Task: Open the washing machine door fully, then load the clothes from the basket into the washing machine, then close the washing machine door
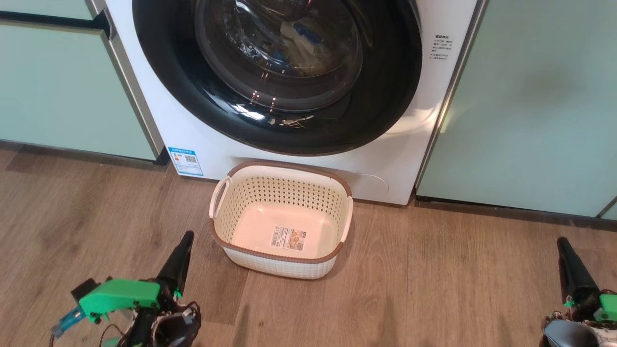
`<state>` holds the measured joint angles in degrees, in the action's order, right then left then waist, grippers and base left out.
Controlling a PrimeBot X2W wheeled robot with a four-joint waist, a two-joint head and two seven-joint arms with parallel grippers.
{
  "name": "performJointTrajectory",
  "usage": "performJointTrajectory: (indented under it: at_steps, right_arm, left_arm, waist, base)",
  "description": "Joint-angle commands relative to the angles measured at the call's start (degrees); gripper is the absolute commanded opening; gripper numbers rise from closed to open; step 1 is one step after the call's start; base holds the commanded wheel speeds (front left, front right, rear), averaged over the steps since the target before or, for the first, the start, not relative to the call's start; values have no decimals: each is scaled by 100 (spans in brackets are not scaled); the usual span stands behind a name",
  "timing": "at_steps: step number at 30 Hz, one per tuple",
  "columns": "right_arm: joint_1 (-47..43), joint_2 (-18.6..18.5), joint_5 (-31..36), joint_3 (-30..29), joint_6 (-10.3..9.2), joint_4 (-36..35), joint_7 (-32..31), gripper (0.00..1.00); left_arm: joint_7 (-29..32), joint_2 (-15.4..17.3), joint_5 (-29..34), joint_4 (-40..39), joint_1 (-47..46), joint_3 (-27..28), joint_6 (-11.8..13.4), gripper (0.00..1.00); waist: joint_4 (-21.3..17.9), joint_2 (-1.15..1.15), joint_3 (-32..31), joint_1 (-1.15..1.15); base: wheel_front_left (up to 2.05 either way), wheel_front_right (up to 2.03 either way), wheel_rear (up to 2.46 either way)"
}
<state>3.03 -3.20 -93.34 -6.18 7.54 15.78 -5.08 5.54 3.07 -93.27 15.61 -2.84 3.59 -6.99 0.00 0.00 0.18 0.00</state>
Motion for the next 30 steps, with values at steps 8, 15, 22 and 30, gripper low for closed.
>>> performJointTrajectory:
  at_steps: [8, 15, 22, 30]
  right_arm:
    - [306, -42, 33, 67, -5, -181, -60, 0]
    - [307, -35, 41, 57, -5, -181, -67, 0]
    - [308, -28, 50, 47, -5, -180, -75, 0]
    - [308, -22, 57, 38, -5, -180, -83, 0]
  left_arm:
    - [39, 33, 53, -159, -328, 224, -49, 0]
    - [44, 28, 59, -158, -329, 231, -49, 0]
    - [50, 23, 65, -158, -330, 238, -49, 0]
    - [55, 18, 70, -158, -330, 245, -49, 0]
  waist:
    - [0, 0, 0, 0]
    - [0, 0, 0, 0]
    - [0, 0, 0, 0]
    - [0, 0, 0, 0]
  base:
    - [0, 0, 0]
    - [0, 0, 0]
    - [0, 0, 0]
    - [0, 0, 0]
